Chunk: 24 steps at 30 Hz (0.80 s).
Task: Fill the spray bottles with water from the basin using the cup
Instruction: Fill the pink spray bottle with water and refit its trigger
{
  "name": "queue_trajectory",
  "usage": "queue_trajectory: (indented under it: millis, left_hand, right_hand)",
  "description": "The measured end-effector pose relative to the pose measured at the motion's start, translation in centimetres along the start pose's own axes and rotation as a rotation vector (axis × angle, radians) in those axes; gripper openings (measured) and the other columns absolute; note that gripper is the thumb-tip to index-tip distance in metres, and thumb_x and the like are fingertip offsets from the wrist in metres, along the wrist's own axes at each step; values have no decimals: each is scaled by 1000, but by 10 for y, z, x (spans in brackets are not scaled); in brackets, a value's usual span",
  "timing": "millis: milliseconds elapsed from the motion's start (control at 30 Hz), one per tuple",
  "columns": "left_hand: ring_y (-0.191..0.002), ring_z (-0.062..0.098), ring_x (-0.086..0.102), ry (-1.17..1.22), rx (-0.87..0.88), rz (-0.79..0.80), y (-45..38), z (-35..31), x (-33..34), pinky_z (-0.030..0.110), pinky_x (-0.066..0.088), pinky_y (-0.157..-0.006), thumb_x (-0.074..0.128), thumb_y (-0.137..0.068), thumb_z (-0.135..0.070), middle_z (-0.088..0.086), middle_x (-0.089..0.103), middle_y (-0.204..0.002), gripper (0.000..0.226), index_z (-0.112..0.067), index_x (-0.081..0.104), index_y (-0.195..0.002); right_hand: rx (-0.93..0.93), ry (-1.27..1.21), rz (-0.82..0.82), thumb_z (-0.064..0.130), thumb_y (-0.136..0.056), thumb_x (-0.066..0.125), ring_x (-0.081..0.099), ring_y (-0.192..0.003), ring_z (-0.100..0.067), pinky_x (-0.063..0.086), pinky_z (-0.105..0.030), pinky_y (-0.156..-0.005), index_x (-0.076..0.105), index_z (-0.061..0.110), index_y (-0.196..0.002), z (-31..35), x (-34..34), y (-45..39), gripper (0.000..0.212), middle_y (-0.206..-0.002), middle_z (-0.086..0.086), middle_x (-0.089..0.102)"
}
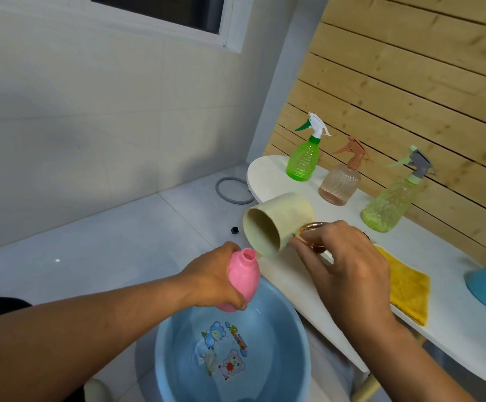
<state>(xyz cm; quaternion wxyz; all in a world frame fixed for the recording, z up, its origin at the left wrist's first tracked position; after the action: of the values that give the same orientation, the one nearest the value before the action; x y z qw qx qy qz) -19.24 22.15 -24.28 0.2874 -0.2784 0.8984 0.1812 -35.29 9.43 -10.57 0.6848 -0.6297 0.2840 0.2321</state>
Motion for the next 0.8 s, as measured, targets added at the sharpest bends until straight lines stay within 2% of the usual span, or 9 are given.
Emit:
queue_trajectory:
  millis: [133, 200, 433, 600, 700, 800]
  left_hand:
    - [-112, 15, 57, 140, -42, -10, -1, 5, -2, 35, 62, -83, 98, -60, -26, -11, 54, -124, 97, -37, 40, -137]
    - [-111, 16, 56, 202, -70, -25, 0, 8, -5, 35, 62, -80, 98, -61, -20, -10, 53, -123, 95, -36, 40, -135]
    - [-108, 18, 57, 326, -114, -123, -1, 13, -18, 34, 59, -75, 97, -60, -14, -7, 54, -121, 89, -34, 44, -128]
    - [-110, 19, 57, 340, -101, -151, -4, 10, -18, 34, 60, -75, 98, -59, -13, -7, 53, -122, 90, -33, 43, -128]
    - [-110, 16, 55, 315, -87, -162, -6, 7, -15, 26, 54, -69, 98, -59, -16, -10, 50, -122, 91, -35, 42, -128]
    - [-106, 13, 54, 283, -80, -173, -7, 4, -13, 20, 51, -65, 100, -57, -20, -12, 48, -123, 93, -38, 42, -127]
  right_hand:
    - [632, -314, 108, 38, -86, 78, 60, -83, 5, 44, -23, -65, 66, 30, -83, -20, 18, 5, 15, -79, 21, 67]
    - [774, -398, 145, 40, -86, 77, 60, -82, 8, 42, -23, -64, 64, 29, -82, -29, 28, 11, 18, -82, 30, 66]
    - [958, -417, 358, 43, -86, 76, 64, -74, -14, 48, -33, -65, 63, 22, -78, -60, 86, 43, 26, -75, 9, 70]
    - [1061, -410, 659, 22, -85, 69, 67, -63, -18, 62, -44, -71, 66, 20, -68, -82, 157, 91, 17, -65, 5, 71]
    - [1027, -350, 835, 21, -79, 61, 71, -71, -23, 62, -48, -71, 69, 18, -73, -94, 203, 130, 11, -71, 1, 72]
    - [894, -212, 897, 23, -84, 61, 68, -70, -17, 59, -41, -72, 65, 20, -73, -100, 234, 165, 12, -71, 5, 69]
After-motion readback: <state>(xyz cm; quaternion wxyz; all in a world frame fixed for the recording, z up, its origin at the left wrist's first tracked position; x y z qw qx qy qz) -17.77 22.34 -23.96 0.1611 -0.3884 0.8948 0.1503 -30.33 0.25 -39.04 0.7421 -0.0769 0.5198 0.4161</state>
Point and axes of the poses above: each hand's wrist, its own y-axis away from the middle knuckle, its own x-axis out of the palm, z = x × y, the point moved 3 cm from there along -y, towards the middle knuckle
